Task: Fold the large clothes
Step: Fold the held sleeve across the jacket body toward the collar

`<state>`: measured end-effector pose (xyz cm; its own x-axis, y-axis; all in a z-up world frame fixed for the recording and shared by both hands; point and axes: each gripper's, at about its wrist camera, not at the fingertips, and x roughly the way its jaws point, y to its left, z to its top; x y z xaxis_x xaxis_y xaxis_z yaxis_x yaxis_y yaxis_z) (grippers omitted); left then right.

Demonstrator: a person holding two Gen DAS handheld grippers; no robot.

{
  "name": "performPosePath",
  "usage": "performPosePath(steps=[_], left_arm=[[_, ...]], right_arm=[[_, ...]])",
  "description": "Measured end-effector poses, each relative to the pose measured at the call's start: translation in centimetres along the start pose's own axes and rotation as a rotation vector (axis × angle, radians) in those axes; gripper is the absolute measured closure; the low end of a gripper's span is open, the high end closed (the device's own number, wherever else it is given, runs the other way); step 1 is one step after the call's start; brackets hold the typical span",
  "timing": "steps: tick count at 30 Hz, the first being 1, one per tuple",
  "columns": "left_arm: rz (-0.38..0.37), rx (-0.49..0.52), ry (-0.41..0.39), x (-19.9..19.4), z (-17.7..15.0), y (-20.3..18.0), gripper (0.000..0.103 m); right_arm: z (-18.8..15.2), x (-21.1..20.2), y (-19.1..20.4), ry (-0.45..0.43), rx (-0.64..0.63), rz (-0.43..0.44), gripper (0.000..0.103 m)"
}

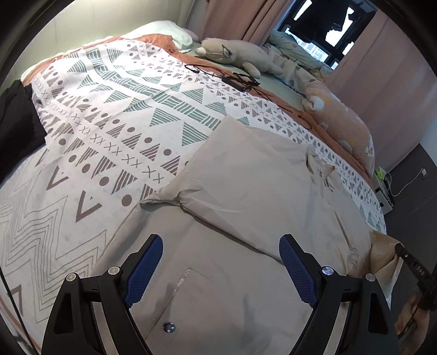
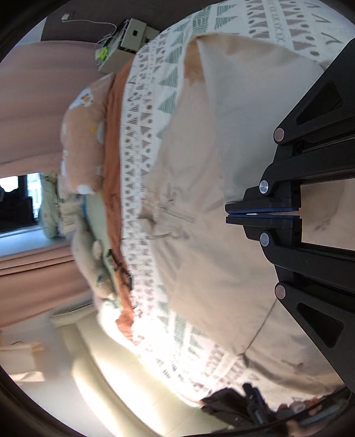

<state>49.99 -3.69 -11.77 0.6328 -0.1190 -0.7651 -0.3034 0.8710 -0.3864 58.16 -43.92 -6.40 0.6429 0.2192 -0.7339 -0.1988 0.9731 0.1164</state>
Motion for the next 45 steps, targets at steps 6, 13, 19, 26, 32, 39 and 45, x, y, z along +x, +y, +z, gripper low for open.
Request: performPosePath(steps=[6, 13, 19, 26, 32, 39, 45], left_arm=[[-0.005, -0.013, -0.003, -0.3, 0.2, 0.5, 0.015], [-0.01, -0.006, -0.001, -0.4, 0.3, 0.6, 0.015], [-0.01, 0.011, -0.004, -0.5, 0.1, 0.3, 0.015], [-0.005, 0.031, -0.004, -0.6, -0.2, -0.4, 0.015], [0.0, 0.051, 0.001, -0.3, -0.5, -1.2, 0.015], [0.028, 0.075, -0.004, 0.0, -0.7, -1.7, 0.015], [0.002, 0.069, -0.002, -0.6, -0.8, -1.5, 0.015]], right_arm=[[-3.4, 5.6, 2.4, 0.171, 0.127, 0.09, 0.04], [-5.3, 2.5, 3.5, 0.167, 0.061, 0.166, 0.04], [-5.2, -3.1, -2.1, 0.09, 0.103, 0.086, 0.04], [-8.7, -4.0, -11.0, 0.131, 0.301, -0.013, 0.04], [-13.2, -1.8, -15.5, 0.203, 0.436, -0.094, 0.039], [-16.3, 1.5, -17.4, 0.14, 0.626, 0.037, 0.039], [-14.3, 2.3, -16.3, 0.145, 0.612, 0.061, 0.095]])
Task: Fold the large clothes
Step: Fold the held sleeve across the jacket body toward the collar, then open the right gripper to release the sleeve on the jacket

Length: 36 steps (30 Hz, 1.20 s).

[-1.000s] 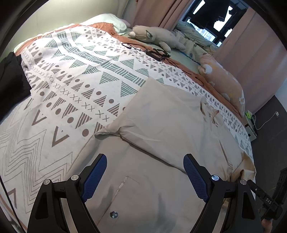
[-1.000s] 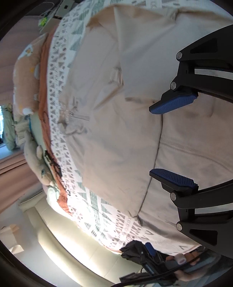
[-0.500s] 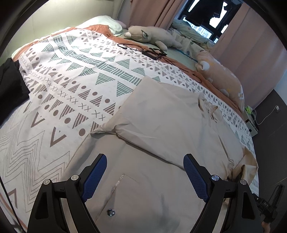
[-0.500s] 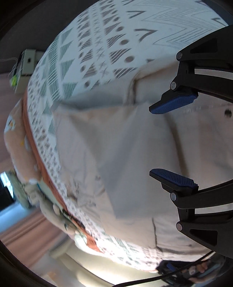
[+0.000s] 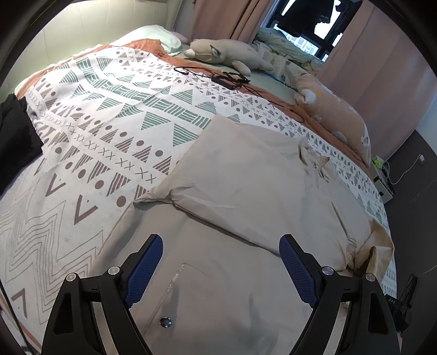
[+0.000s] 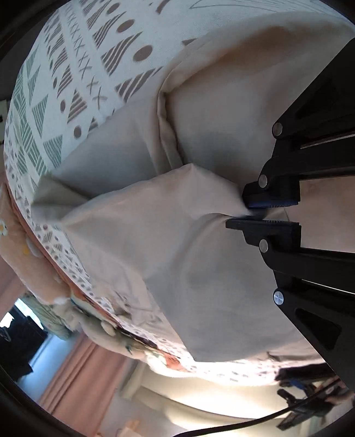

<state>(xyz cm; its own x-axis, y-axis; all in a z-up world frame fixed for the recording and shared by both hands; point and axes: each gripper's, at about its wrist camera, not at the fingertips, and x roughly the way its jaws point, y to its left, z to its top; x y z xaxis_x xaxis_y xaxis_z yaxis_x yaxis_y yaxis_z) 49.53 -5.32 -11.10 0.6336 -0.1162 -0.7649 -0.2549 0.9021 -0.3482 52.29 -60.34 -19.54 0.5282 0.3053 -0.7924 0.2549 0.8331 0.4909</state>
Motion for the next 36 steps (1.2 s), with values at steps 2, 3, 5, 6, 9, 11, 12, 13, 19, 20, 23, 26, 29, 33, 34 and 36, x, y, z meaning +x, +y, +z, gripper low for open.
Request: performPosePath(steps=[2, 3, 5, 6, 9, 11, 12, 13, 19, 20, 23, 26, 29, 33, 34, 36], left_arm=[[0.007, 0.004, -0.008, -0.1, 0.1, -0.1, 0.015], [0.009, 0.006, -0.011, -0.2, 0.1, -0.1, 0.015], [0.012, 0.004, -0.011, -0.1, 0.1, 0.0, 0.015], [0.011, 0.003, -0.01, -0.1, 0.1, 0.0, 0.015], [0.006, 0.005, -0.006, -0.1, 0.0, 0.0, 0.015], [0.003, 0.009, -0.009, -0.3, 0.1, 0.0, 0.015], [0.002, 0.009, -0.011, -0.4, 0.1, 0.0, 0.015], [0.002, 0.009, -0.013, -0.4, 0.1, 0.1, 0.015], [-0.005, -0.014, -0.008, -0.4, 0.4, 0.8, 0.015], [-0.007, -0.017, -0.007, -0.4, 0.5, 1.0, 0.015], [-0.011, -0.021, -0.013, -0.5, 0.8, 1.2, 0.015], [-0.014, -0.022, -0.011, -0.5, 0.9, 1.2, 0.015], [-0.017, -0.021, -0.002, -0.3, 0.9, 1.3, 0.015], [-0.015, -0.021, 0.005, -0.2, 1.0, 1.4, 0.015], [-0.015, -0.022, 0.006, -0.2, 1.1, 1.5, 0.015], [-0.016, -0.024, 0.006, -0.2, 1.1, 1.6, 0.015]], right_arm=[[0.4, -1.4, 1.7, -0.06, -0.059, -0.061, 0.095], [0.7, -2.1, 2.4, -0.078, -0.076, -0.066, 0.095], [1.4, -3.5, 4.0, -0.107, -0.096, -0.042, 0.095], [1.8, -4.2, 4.8, -0.119, -0.112, -0.036, 0.095], [2.7, -6.2, 7.4, -0.164, -0.176, -0.033, 0.095], [3.2, -7.5, 9.4, -0.188, -0.222, -0.028, 0.095], [3.5, -7.9, 10.2, -0.196, -0.244, -0.032, 0.095], [3.8, -8.2, 11.4, -0.203, -0.268, -0.038, 0.095], [5.0, -8.0, 17.4, -0.209, -0.37, -0.041, 0.095], [5.2, -7.7, 18.3, -0.204, -0.379, -0.039, 0.095], [5.7, -5.7, 21.0, -0.159, -0.39, -0.024, 0.095], [5.8, -3.5, 23.0, -0.124, -0.401, -0.035, 0.095], [5.9, -1.2, 24.4, -0.089, -0.391, -0.018, 0.087], [5.6, 0.9, 25.9, -0.062, -0.391, 0.082, 0.016], [5.4, 1.1, 26.2, -0.071, -0.395, 0.091, 0.015], [4.8, 1.7, 26.9, -0.07, -0.416, 0.095, 0.015]])
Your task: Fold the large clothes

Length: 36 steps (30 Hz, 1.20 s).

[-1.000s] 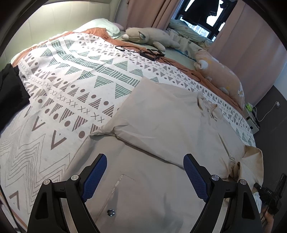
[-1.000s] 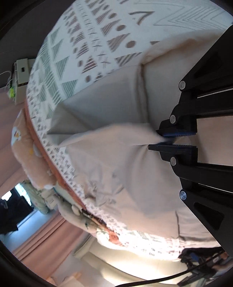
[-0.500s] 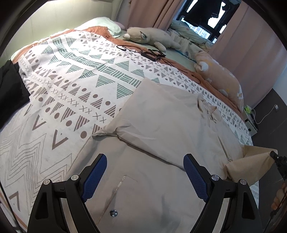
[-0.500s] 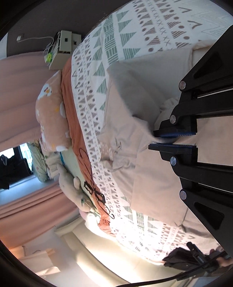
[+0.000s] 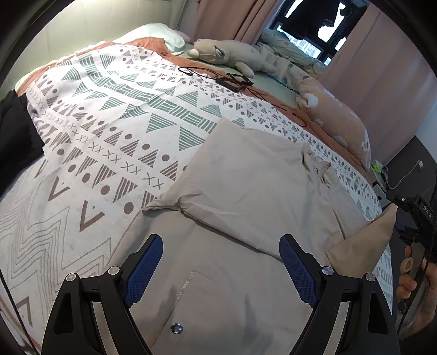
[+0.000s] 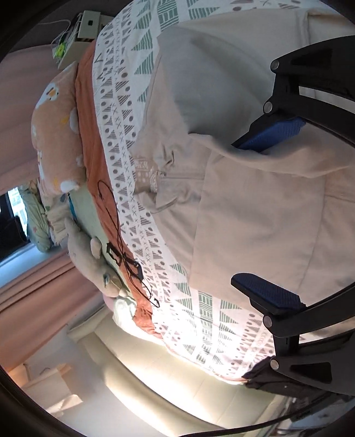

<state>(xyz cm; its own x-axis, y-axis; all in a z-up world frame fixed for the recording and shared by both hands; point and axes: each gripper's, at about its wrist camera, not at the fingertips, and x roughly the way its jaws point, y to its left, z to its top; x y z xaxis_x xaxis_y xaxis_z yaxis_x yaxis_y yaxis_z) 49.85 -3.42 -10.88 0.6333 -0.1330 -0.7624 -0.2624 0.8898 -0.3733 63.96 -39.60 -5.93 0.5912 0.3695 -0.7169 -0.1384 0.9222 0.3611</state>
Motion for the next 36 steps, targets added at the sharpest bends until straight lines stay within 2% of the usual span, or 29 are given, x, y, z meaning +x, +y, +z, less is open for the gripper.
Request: performPosePath(steps=[4, 7, 9, 11, 13, 15, 18, 20, 22, 26, 31, 32, 33, 34, 35, 36], left_arm=[[-0.005, -0.003, 0.006, 0.1, 0.0, 0.0, 0.015], [-0.007, 0.005, 0.011, 0.3, 0.0, -0.3, 0.015], [-0.003, 0.011, 0.016, 0.6, -0.1, -0.4, 0.015], [-0.004, 0.01, 0.021, 0.8, -0.1, -0.5, 0.015], [-0.004, 0.005, 0.023, 0.9, 0.0, -0.4, 0.015], [-0.001, 0.0, 0.024, 1.1, 0.0, -0.3, 0.015], [0.004, -0.008, 0.027, 1.3, 0.1, -0.2, 0.015], [0.003, -0.011, 0.03, 1.4, 0.1, -0.1, 0.015], [-0.003, -0.014, 0.033, 1.4, 0.1, -0.1, 0.015], [-0.009, -0.006, 0.03, 1.3, 0.0, -0.4, 0.015], [-0.017, -0.009, 0.039, 1.4, -0.2, -0.5, 0.015], [-0.016, -0.008, 0.039, 1.4, -0.2, -0.5, 0.015], [-0.015, -0.007, 0.037, 1.4, -0.2, -0.5, 0.015], [-0.013, -0.008, 0.036, 1.4, -0.2, -0.4, 0.015], [-0.01, -0.011, 0.035, 1.4, -0.2, -0.3, 0.015], [-0.009, -0.017, 0.035, 1.4, -0.1, -0.1, 0.015]], right_arm=[[0.9, 0.5, 0.6, -0.007, -0.036, 0.044, 0.015], [3.2, 1.0, 0.7, 0.009, -0.059, -0.036, 0.015], [4.8, 2.8, 0.4, 0.099, -0.079, -0.095, 0.016], [5.7, 4.0, -0.1, 0.13, -0.099, -0.176, 0.016], [6.3, 4.2, -0.9, 0.107, -0.101, -0.219, 0.016], [6.5, 3.8, -1.6, 0.084, -0.095, -0.222, 0.016], [6.4, 2.9, -2.9, 0.032, -0.087, -0.299, 0.016], [5.9, 2.3, -4.3, 0.028, -0.054, -0.312, 0.016], [5.3, 1.9, -5.5, 0.052, -0.021, -0.285, 0.016], [2.5, 2.4, -7.8, 0.14, 0.019, -0.258, 0.016], [-1.9, 5.0, -10.6, 0.271, 0.139, -0.22, 0.016], [-2.6, 5.7, -10.9, 0.292, 0.151, -0.219, 0.023], [-3.0, 6.0, -11.1, 0.298, 0.155, -0.212, 0.052], [-3.2, 6.2, -11.0, 0.308, 0.155, -0.2, 0.071], [-3.3, 6.5, -10.6, 0.325, 0.146, -0.18, 0.085], [-3.1, 6.4, -10.0, 0.322, 0.121, -0.174, 0.086]])
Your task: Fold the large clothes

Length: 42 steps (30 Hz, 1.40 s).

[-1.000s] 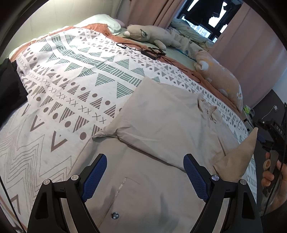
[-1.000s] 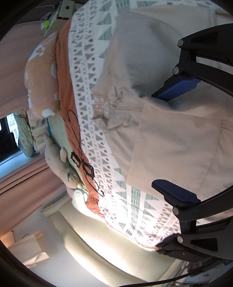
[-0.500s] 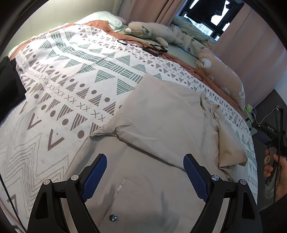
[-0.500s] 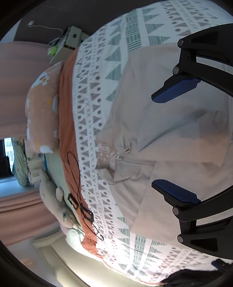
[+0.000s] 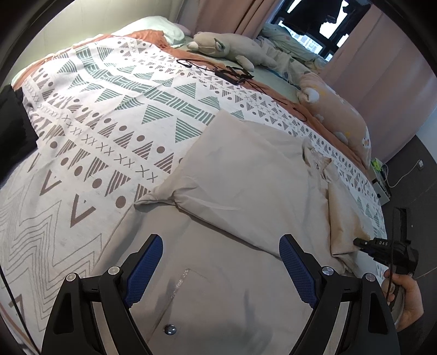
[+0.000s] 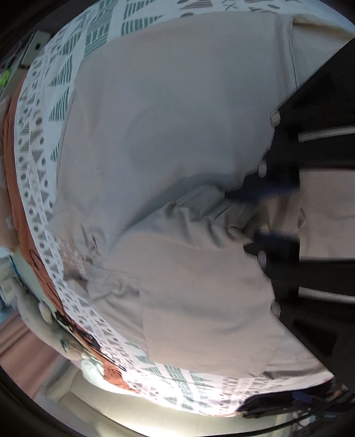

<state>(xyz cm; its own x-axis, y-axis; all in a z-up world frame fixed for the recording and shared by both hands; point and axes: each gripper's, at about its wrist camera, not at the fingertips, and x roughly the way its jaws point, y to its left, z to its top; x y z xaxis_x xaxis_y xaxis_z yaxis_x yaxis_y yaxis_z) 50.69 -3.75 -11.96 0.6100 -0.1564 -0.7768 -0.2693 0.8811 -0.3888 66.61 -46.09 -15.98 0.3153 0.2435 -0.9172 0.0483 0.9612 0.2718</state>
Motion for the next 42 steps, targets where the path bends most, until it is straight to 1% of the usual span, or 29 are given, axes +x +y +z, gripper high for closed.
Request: performPosePath(steps=[1, 5, 7, 8, 10, 11, 13, 14, 15, 16, 18, 21, 23, 25, 28, 31, 32, 33, 35, 36, 38, 42], left_arm=[[0.0, -0.007, -0.001, 0.0, 0.1, 0.2, 0.015], [0.008, -0.032, -0.003, 0.1, 0.5, 1.0, 0.015], [0.01, -0.041, -0.002, 0.2, 0.6, 1.2, 0.015], [0.01, -0.045, 0.0, 0.3, 0.7, 1.3, 0.015], [0.01, -0.047, 0.001, 0.3, 0.7, 1.4, 0.015], [0.011, -0.047, 0.002, 0.3, 0.7, 1.4, 0.015], [0.013, -0.047, 0.0, 0.3, 0.7, 1.5, 0.015], [0.014, -0.046, -0.001, 0.3, 0.7, 1.5, 0.015], [0.016, -0.045, -0.001, 0.3, 0.7, 1.6, 0.015], [0.019, -0.043, -0.001, 0.3, 0.7, 1.7, 0.015], [0.027, -0.042, 0.0, 0.4, 0.7, 1.9, 0.015], [0.034, -0.044, 0.0, 0.5, 0.8, 2.1, 0.015], [0.04, -0.036, -0.004, 0.5, 0.8, 2.0, 0.015], [0.046, -0.021, 0.001, 0.7, 0.7, 1.6, 0.015], [0.034, 0.025, 0.006, 0.7, 0.4, 0.3, 0.015], [0.009, 0.074, 0.017, 0.6, 0.3, -1.7, 0.015], [-0.004, 0.084, 0.01, 0.5, 0.5, -2.6, 0.015], [-0.008, 0.094, 0.0, 0.4, 0.6, -3.4, 0.015], [-0.035, 0.128, -0.003, 0.4, 0.6, -5.3, 0.015], [-0.047, 0.146, 0.0, 0.5, 0.6, -6.2, 0.015], [-0.042, 0.197, 0.001, 0.8, 0.3, -8.3, 0.015], [-0.038, 0.285, 0.013, 2.4, -0.3, -11.9, 0.015]], right_arm=[[0.1, -0.6, 0.9, -0.025, -0.046, -0.016, 0.086], [-0.3, -4.7, 7.7, -0.174, -0.335, -0.153, 0.088], [-1.0, -5.9, 10.6, -0.222, -0.449, -0.203, 0.088], [-1.6, -6.3, 12.5, -0.246, -0.514, -0.241, 0.088], [-2.3, -6.4, 14.5, -0.262, -0.58, -0.269, 0.088], [-2.8, -6.3, 15.4, -0.261, -0.595, -0.261, 0.085], [-3.6, -5.9, 16.7, -0.237, -0.599, -0.166, 0.072], [-4.1, -5.7, 17.0, -0.224, -0.591, -0.099, 0.063], [-4.5, -5.8, 17.1, -0.224, -0.576, -0.037, 0.062], [-4.9, -6.0, 17.1, -0.232, -0.555, 0.006, 0.062], [-5.6, -6.3, 16.2, -0.247, -0.479, 0.067, 0.06], [-6.6, -6.1, 13.7, -0.252, -0.308, 0.168, 0.059], [-7.6, -6.0, 11.0, -0.263, -0.189, 0.197, 0.059], [-8.7, -5.9, 8.5, -0.281, -0.103, 0.18, 0.059], [-10.0, -5.7, 4.3, -0.296, 0.007, 0.154, 0.059], [-10.0, -5.8, -0.3, -0.284, 0.108, 0.128, 0.058], [-10.2, -6.0, -1.8, -0.29, 0.15, 0.124, 0.057], [-10.5, -6.2, -3.4, -0.299, 0.197, 0.12, 0.05], [-11.5, -6.4, -6.4, -0.315, 0.288, 0.127, 0.046], [-11.9, -6.6, -7.5, -0.317, 0.314, 0.122, 0.046], [-12.4, -6.6, -9.8, -0.318, 0.375, 0.104, 0.046], [-12.6, -6.3, -13.5, -0.334, 0.486, 0.108, 0.046]])
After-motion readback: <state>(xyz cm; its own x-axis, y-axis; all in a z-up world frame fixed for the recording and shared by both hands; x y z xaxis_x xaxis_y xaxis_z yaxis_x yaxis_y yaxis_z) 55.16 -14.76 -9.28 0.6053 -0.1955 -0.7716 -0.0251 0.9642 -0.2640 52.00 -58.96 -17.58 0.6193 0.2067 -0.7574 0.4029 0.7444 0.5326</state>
